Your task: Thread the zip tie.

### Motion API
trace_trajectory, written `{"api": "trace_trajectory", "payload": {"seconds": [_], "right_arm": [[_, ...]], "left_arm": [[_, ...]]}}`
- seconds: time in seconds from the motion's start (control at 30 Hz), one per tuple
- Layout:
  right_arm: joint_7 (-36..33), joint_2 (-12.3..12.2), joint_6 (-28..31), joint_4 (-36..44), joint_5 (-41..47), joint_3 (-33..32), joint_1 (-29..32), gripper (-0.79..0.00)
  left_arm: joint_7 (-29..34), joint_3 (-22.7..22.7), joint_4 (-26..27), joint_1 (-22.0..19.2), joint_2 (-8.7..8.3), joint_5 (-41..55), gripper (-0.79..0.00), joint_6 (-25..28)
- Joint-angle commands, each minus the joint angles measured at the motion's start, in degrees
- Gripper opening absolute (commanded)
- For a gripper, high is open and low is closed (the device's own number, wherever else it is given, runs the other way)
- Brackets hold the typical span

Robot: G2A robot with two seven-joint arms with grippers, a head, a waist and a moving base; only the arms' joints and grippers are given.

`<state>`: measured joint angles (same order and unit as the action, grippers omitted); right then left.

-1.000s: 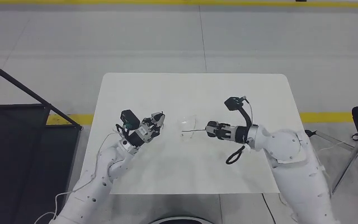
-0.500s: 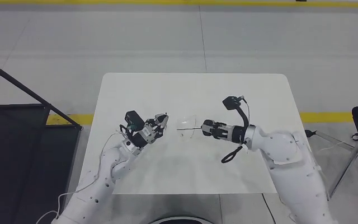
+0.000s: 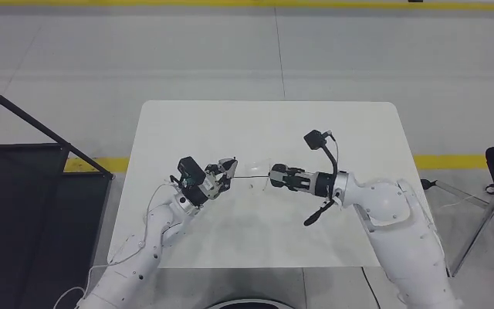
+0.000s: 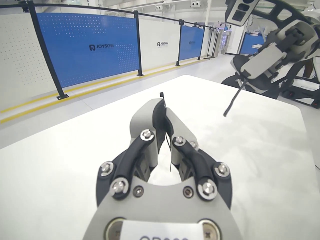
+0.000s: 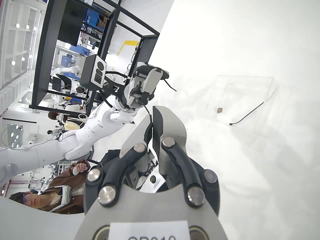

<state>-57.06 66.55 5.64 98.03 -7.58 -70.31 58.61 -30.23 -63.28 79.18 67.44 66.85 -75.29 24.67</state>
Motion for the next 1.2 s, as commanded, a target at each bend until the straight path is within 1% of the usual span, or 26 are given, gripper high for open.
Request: {"api": "trace_trajectory", "payload": {"seconds": [0.0,0.4,0.57,1.07,1.17], "right_arm": [[-0.05,-0.04,-0.27,0.08,0.02,0.19,-0.09,-0.785],[1.69,-0.31,-2.52,0.31,1.15,0.27,0.11,-0.785],[2.06,-0.39,-2.89,-0.46,1.98,0.34,-0.31,-0.785],[2.70,-0.65,-2.60,-0.45,2.15,0.17,-0.23,-0.785],[2.70,-0.65,-2.60,-0.45,2.15,0.17,-0.23,-0.785]], "left_arm": [[-1.02,0.08,-0.04,0.13,0.06,-1.02,-0.785,-0.76],[-6.98,0.40,-0.13,0.99,0.27,-7.10,-0.785,-4.21],[-8.30,0.71,-0.77,1.05,0.47,-8.65,-0.785,-5.52],[-8.10,0.74,-1.16,1.16,0.57,-8.04,-0.785,-5.47],[-6.83,0.60,-0.15,1.64,0.61,-7.94,-0.785,-5.99]]}}
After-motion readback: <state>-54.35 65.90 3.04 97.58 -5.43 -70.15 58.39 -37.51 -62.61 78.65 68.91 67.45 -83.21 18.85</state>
